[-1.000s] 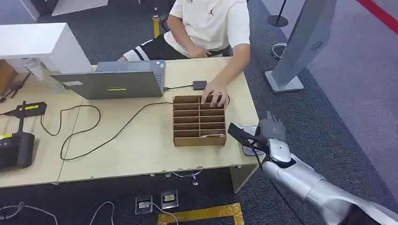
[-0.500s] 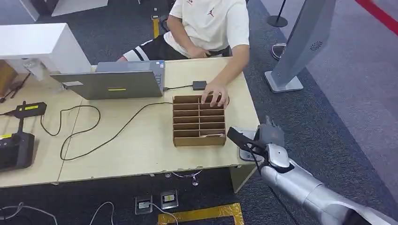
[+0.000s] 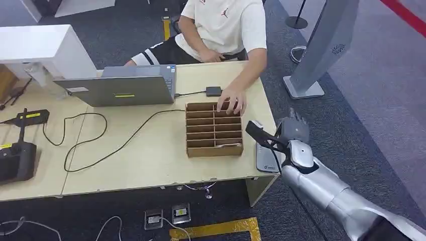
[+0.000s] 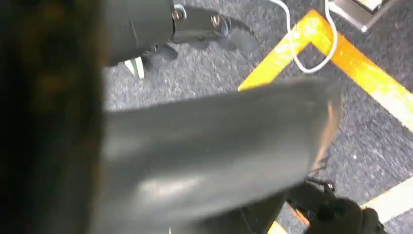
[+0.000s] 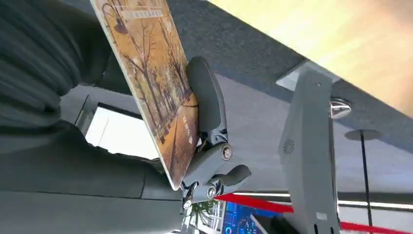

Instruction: Pass the card to the sensor for recognition and then transmit it.

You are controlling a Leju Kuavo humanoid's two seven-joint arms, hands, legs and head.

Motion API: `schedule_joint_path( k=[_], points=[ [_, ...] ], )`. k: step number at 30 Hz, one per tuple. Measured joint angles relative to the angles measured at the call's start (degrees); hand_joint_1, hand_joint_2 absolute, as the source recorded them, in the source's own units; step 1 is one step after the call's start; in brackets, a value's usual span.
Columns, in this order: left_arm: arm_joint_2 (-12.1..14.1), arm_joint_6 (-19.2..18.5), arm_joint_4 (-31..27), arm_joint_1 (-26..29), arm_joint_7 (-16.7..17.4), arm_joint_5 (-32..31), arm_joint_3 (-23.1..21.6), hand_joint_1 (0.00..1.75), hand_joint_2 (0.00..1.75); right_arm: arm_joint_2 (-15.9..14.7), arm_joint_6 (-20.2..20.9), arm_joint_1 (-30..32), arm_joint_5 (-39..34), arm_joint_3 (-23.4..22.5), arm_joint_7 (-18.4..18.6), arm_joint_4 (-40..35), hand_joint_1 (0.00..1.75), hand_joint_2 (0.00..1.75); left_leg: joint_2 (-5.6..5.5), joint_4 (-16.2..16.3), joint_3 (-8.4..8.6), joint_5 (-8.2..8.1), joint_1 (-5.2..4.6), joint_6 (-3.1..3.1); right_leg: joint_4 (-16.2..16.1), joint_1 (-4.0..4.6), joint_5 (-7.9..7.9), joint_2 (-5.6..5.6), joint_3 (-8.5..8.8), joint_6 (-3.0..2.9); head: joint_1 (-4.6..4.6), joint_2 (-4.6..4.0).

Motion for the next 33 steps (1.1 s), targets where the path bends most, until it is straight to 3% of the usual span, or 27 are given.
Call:
schedule_joint_path(
  k=[13,16,21,33],
  points=[
    [0.55,0.00,-2.80,0.90,0.00,-1.05,0.09,0.00,0.00,0.68,-0.79,-12.13,-3.89,-1.05,-0.15,-7.76,1.69,1.75,0.00,0.00,-0.01,0.01,0.01,0.00,0.04,0.00,0.01,0.01,-0.01,0.00,0.00,0.00],
    [0.94,0.00,-3.41,0.60,0.18,-0.17,-0.15,0.00,0.00,1.77,-1.40,-15.52,-5.36,0.62,-0.31,-8.79,1.64,1.75,0.00,0.00,-0.02,0.01,0.01,0.00,0.04,0.01,0.01,0.00,-0.02,0.00,0.00,0.00],
    [4.00,0.00,-4.52,-2.90,0.15,7.78,-4.68,0.00,0.00,4.64,-2.08,-20.66,-8.00,5.58,-0.35,-8.65,1.61,1.75,0.00,-0.01,-0.02,0.03,0.04,-0.03,0.08,0.03,0.01,0.01,-0.04,0.00,0.00,0.00],
    [6.12,-0.02,-5.07,-4.64,0.11,7.76,-10.10,0.00,0.00,9.71,-1.60,-23.95,-8.46,14.12,-0.53,-5.05,1.57,1.75,-0.01,-0.01,-0.06,0.04,0.06,-0.05,0.01,0.05,0.00,0.00,-0.04,-0.01,0.02,0.00]
  ],
)
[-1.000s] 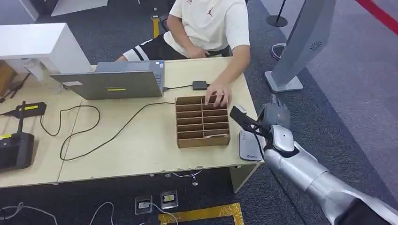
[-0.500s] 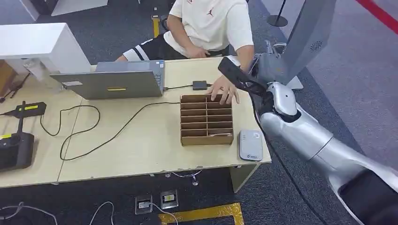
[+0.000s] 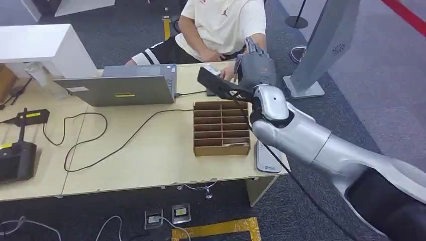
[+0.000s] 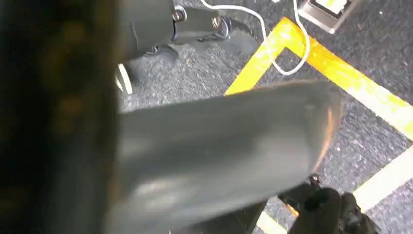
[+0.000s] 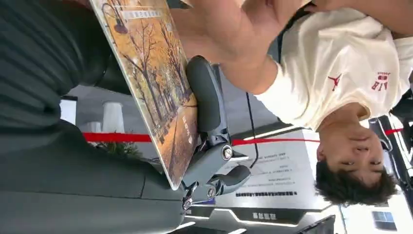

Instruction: Pass the card to the sensor for recognition and then transmit it.

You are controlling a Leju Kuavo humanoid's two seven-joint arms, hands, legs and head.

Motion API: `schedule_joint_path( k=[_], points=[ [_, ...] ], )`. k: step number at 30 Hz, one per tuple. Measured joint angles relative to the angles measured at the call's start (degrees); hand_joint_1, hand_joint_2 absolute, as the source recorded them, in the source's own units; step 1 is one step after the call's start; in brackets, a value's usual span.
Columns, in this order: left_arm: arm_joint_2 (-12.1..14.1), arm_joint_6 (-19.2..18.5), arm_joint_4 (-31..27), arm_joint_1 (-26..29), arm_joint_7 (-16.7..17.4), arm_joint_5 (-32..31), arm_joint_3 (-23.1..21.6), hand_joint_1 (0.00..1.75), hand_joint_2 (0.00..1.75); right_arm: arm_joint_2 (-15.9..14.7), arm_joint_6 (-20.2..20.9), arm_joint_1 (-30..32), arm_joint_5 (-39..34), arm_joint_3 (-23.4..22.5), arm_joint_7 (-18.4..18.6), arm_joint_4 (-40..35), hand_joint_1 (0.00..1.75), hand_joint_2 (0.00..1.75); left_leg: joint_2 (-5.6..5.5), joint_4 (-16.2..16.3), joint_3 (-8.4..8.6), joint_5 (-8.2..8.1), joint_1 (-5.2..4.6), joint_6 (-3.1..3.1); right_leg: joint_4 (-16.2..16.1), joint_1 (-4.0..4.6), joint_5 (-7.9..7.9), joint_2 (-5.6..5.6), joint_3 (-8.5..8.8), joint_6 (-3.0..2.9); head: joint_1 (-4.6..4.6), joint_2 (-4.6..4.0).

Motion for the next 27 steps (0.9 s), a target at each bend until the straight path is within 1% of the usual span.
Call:
schedule_joint_path(
  k=[4,6,7,8,9,16,19,22,24,26,27],
  points=[
    [0.26,0.02,-0.02,-0.19,0.00,-0.02,-0.57,0.00,0.00,0.59,0.18,-0.03,-0.02,1.51,0.05,1.07,1.57,1.75,0.00,0.00,0.02,0.00,0.00,0.00,0.00,0.01,0.00,0.00,-0.01,0.00,0.00,0.00],
    [0.35,0.02,-0.02,-0.21,0.00,-0.02,-0.98,0.00,0.00,0.61,0.11,-0.03,-0.02,2.14,0.09,1.62,1.55,1.75,0.00,0.00,0.02,0.00,0.00,0.00,0.00,0.01,0.00,0.00,-0.01,0.00,-0.02,0.00],
    [0.39,0.02,-0.02,-0.21,0.00,0.02,-1.03,0.00,0.00,0.61,0.09,-0.01,-0.04,2.41,0.16,1.88,1.52,1.75,0.00,0.00,0.02,0.00,0.01,0.00,0.00,0.01,0.00,-0.01,-0.02,0.00,-0.02,0.00],
    [0.42,0.00,-0.02,-0.21,0.00,0.11,-1.14,0.00,0.00,0.61,0.04,-0.01,-0.22,2.67,0.18,2.17,1.05,1.75,0.00,0.00,0.02,0.00,0.01,0.00,0.00,0.01,0.00,0.00,-0.01,0.00,0.00,0.00],
    [0.44,0.02,-0.02,-0.25,0.00,0.26,-1.31,0.00,0.00,0.61,0.00,-0.01,-0.35,2.97,0.20,2.49,0.02,1.75,0.00,0.00,0.02,0.00,0.01,0.00,0.00,0.01,0.00,0.01,-0.01,0.00,0.00,0.00],
    [0.66,0.00,-0.02,-0.46,0.02,1.07,-2.47,0.00,0.00,0.48,-0.55,0.02,-0.35,4.66,0.37,4.11,0.00,1.75,0.04,0.01,0.04,0.00,0.00,0.00,-0.01,0.01,0.00,0.07,-0.03,0.00,0.00,0.00],
    [0.72,0.00,-0.02,-0.49,0.02,1.11,-2.67,0.00,0.00,0.33,-2.08,0.01,-0.28,5.01,0.37,4.39,0.00,1.75,0.05,0.01,0.05,0.00,0.00,0.00,0.00,0.01,0.00,0.08,-0.02,0.00,0.00,0.00],
    [0.83,0.02,-0.02,-0.63,0.55,1.09,-2.75,0.00,0.00,0.22,-5.53,0.01,-1.38,5.20,0.26,4.48,0.00,1.75,0.05,0.01,0.05,0.00,0.00,0.00,0.00,0.01,0.00,0.08,-0.03,0.00,-0.02,0.00],
    [1.16,0.02,-0.13,-1.05,1.60,1.33,-3.32,0.00,0.00,0.17,-9.08,0.01,-2.93,5.03,-0.06,4.48,0.00,1.75,0.05,0.01,0.06,0.00,0.01,0.00,0.00,0.02,0.00,0.08,-0.02,0.00,0.00,0.00],
    [1.55,0.02,-0.57,-1.42,2.05,1.42,-3.96,0.00,0.00,0.06,-13.70,0.12,-5.04,4.18,-0.98,4.31,0.00,1.75,0.06,0.01,0.07,0.00,0.01,0.00,0.00,0.01,0.01,0.09,-0.02,0.00,-0.02,0.00],
    [1.64,0.02,-0.66,-1.47,2.05,1.40,-3.98,0.00,0.00,-0.11,-14.85,0.25,-6.01,3.78,-1.46,4.02,0.00,1.75,0.06,0.01,0.07,0.00,0.01,0.00,0.00,0.01,0.00,0.09,-0.01,0.00,0.00,0.00]
  ],
)
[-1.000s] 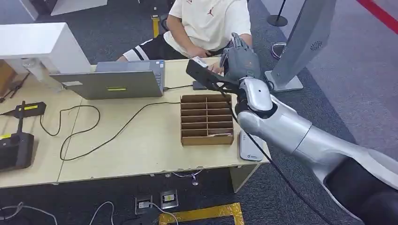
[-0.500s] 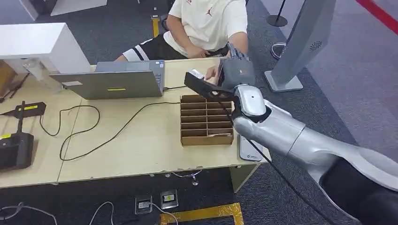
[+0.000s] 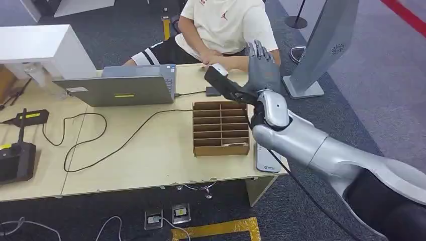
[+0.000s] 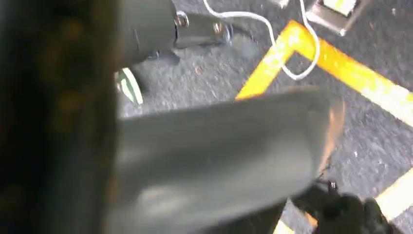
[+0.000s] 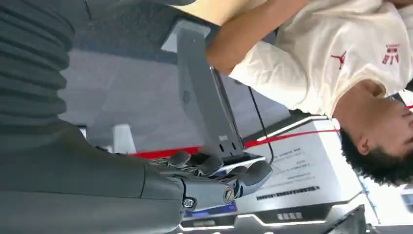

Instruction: Pass the card to the sensor for recognition and then transmit it.

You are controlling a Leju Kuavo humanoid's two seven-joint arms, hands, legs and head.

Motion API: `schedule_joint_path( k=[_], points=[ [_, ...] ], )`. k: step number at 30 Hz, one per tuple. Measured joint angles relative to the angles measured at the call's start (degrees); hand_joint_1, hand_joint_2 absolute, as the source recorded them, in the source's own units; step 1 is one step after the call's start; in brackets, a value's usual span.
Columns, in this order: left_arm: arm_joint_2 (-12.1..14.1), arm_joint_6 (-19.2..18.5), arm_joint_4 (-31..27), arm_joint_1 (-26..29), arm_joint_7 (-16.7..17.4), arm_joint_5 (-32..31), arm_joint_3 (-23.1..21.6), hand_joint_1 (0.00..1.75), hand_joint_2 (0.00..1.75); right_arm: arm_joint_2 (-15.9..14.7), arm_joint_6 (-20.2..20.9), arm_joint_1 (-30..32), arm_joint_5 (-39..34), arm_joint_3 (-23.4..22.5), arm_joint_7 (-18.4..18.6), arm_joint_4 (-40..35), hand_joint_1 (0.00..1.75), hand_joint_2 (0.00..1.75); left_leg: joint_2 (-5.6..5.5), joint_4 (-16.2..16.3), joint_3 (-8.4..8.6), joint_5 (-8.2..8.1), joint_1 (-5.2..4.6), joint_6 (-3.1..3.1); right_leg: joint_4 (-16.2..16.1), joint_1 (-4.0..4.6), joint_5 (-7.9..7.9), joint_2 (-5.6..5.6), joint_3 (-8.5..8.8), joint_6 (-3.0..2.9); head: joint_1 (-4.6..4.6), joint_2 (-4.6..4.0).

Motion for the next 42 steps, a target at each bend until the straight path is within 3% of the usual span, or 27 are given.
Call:
schedule_joint_path(
  k=[4,6,9,13,18,23,28,37,42],
  points=[
    [0.13,-0.02,-0.04,0.03,-0.39,-0.15,-0.11,0.00,0.00,-0.87,-1.61,1.85,-5.32,-1.51,-3.27,-3.18,0.00,1.75,0.03,0.00,0.01,-0.01,0.00,0.00,-0.01,0.00,0.00,0.03,0.01,0.00,-0.02,0.00],
    [0.11,0.00,0.04,0.30,-2.03,-1.03,0.06,0.00,0.00,-1.61,-1.24,3.72,-7.73,-1.83,-5.48,-6.07,0.00,1.75,0.03,0.00,0.01,-0.01,0.00,0.00,-0.01,0.00,0.00,0.02,0.01,0.00,0.00,0.00],
    [-0.75,0.00,0.37,1.80,-5.01,-4.16,1.64,0.00,0.00,-2.95,0.29,6.54,-8.06,-2.42,-6.01,-10.56,0.00,1.75,0.08,0.00,0.03,-0.04,-0.01,0.00,-0.02,-0.01,0.00,0.05,-0.02,0.00,-0.02,0.00],
    [-3.06,-0.02,1.07,3.74,-6.10,-8.81,5.23,0.00,0.00,-5.14,2.24,10.05,-7.40,-2.42,-5.44,-15.78,0.00,1.75,0.12,0.00,0.03,-0.06,-0.01,0.02,-0.05,-0.01,0.00,0.08,0.00,0.00,0.00,0.00],
    [-4.44,-0.02,1.44,5.02,-6.10,-8.72,8.11,0.00,0.00,-7.32,5.69,14.70,-5.02,-2.42,-4.59,-20.79,0.00,1.75,0.14,0.00,0.07,-0.07,0.00,0.02,-0.06,0.00,0.00,0.07,0.04,0.00,0.00,0.00],
    [-4.87,-0.02,1.90,5.84,-6.10,-8.70,10.23,0.00,0.00,-9.14,6.26,18.12,-4.65,-2.42,-4.54,-24.20,0.00,1.75,0.19,-0.01,0.07,-0.06,0.00,0.02,-0.04,0.01,0.00,0.11,0.02,0.00,0.00,0.00],
    [-5.31,-0.02,2.36,6.15,-6.10,-8.70,11.50,0.00,0.00,-10.12,7.20,18.99,-4.48,-2.49,-4.46,-26.14,0.00,1.75,0.20,-0.01,0.07,-0.06,0.00,0.02,-0.04,0.01,0.00,0.12,0.03,0.00,0.00,0.00],
    [-5.55,-0.02,2.86,6.23,-4.09,-8.31,11.65,0.00,0.00,-11.15,13.79,23.25,-0.80,-2.38,-2.25,-28.19,0.00,1.75,0.20,-0.01,0.06,-0.07,0.00,0.02,-0.05,0.01,0.00,0.12,0.02,0.00,-0.02,0.00],
    [-5.57,-0.02,2.86,6.19,-3.74,-8.72,11.63,0.00,0.00,-11.12,14.98,24.25,0.55,-2.38,-1.77,-28.24,0.00,1.75,0.20,-0.02,0.06,-0.07,0.00,0.02,-0.04,0.01,0.00,0.11,0.03,0.00,-0.02,0.00]
  ],
)
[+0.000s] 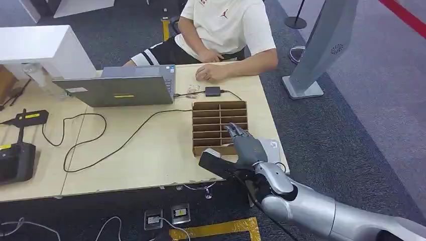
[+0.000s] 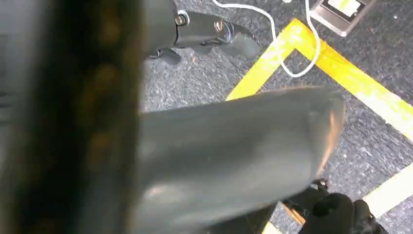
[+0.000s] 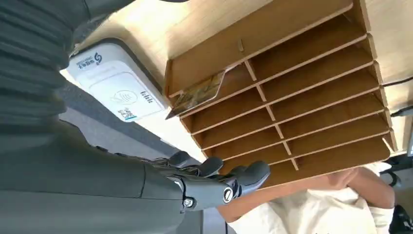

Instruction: Pass the card to the sensor for recognition and then transmit it.

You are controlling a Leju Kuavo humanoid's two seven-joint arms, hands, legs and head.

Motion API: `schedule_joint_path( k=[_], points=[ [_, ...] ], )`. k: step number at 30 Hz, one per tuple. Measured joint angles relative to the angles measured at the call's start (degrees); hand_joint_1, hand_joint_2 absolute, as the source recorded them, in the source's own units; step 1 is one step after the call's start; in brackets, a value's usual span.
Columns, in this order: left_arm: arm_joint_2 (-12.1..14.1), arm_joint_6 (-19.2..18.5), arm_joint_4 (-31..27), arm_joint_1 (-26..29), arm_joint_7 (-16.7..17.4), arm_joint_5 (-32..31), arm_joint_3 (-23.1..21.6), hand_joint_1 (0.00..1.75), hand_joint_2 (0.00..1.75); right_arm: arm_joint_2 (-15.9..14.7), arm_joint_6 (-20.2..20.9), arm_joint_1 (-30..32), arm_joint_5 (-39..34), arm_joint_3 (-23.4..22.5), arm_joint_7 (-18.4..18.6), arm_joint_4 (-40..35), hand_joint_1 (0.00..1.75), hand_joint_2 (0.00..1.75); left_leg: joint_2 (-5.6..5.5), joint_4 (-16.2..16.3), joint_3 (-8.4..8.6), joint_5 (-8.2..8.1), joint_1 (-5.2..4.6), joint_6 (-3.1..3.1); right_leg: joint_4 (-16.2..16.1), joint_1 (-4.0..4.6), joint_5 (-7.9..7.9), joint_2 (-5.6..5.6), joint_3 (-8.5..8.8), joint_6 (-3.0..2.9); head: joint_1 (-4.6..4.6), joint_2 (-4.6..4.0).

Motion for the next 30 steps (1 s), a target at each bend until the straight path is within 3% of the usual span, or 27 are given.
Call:
schedule_joint_path(
  k=[9,16,30],
  points=[
    [0.02,0.00,-0.07,-0.54,0.96,1.47,-0.31,0.00,0.00,1.05,1.60,0.16,2.61,0.07,0.00,2.47,0.00,1.75,-0.01,0.00,-0.01,0.00,0.00,0.00,0.00,0.00,0.00,-0.01,0.01,0.00,0.02,0.00],
    [0.04,0.00,-0.17,-0.80,1.12,2.60,-0.50,0.00,0.00,2.69,-1.27,-0.32,7.09,0.04,-0.83,7.59,0.00,1.75,-0.03,0.00,-0.03,0.00,0.00,0.00,0.00,0.00,0.00,-0.04,0.01,0.00,0.02,0.00],
    [0.07,0.00,-0.15,-1.13,0.74,3.34,-1.77,0.00,0.00,4.85,-0.50,-2.07,11.70,1.33,-1.14,14.36,0.00,1.75,-0.03,0.00,-0.03,0.00,0.00,0.00,0.00,0.00,0.00,-0.03,0.01,0.00,0.00,0.00]
  ],
)
